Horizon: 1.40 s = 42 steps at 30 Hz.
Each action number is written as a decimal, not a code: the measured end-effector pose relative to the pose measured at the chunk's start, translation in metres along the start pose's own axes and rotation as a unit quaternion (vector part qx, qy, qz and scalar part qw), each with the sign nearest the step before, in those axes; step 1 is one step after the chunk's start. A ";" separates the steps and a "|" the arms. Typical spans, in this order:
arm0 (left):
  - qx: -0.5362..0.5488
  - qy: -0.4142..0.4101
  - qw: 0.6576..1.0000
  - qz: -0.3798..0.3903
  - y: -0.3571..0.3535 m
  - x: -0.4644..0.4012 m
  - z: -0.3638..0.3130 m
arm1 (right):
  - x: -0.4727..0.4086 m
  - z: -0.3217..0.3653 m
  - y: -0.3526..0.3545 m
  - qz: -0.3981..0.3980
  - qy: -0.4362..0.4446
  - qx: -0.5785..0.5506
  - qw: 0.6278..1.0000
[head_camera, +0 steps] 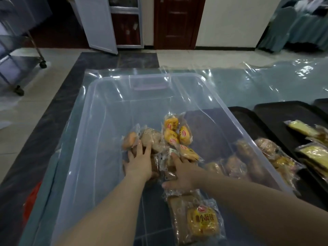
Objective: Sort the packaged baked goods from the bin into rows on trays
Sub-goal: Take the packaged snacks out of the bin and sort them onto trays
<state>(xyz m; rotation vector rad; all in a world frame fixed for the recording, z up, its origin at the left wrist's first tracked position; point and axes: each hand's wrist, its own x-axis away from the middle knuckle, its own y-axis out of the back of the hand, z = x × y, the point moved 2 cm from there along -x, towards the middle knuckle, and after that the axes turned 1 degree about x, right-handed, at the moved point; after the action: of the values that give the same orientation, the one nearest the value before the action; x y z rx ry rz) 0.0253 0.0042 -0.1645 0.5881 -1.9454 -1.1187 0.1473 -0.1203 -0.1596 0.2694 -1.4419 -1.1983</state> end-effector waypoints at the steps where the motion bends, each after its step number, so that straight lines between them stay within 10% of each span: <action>1: 0.010 0.013 1.000 -0.003 -0.002 -0.001 0.001 | -0.002 -0.001 -0.002 -0.010 0.000 0.005 1.000; 10: 0.075 0.062 0.995 0.027 0.001 -0.011 -0.001 | -0.012 0.008 -0.005 -0.083 -0.017 0.068 0.994; 21: 0.095 0.014 0.987 -0.128 0.016 0.000 -0.013 | 0.002 0.022 0.029 -0.193 0.041 0.089 0.976; 42: 0.114 -0.094 0.941 -0.305 0.182 0.103 -0.053 | 0.117 0.035 0.145 -0.355 0.154 -0.163 0.907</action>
<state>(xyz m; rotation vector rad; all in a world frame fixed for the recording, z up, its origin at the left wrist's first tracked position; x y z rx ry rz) 0.0089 -0.0044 0.0505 1.3184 -2.1376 -1.3611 0.1502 -0.1252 0.0301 0.7581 -0.8510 -1.8610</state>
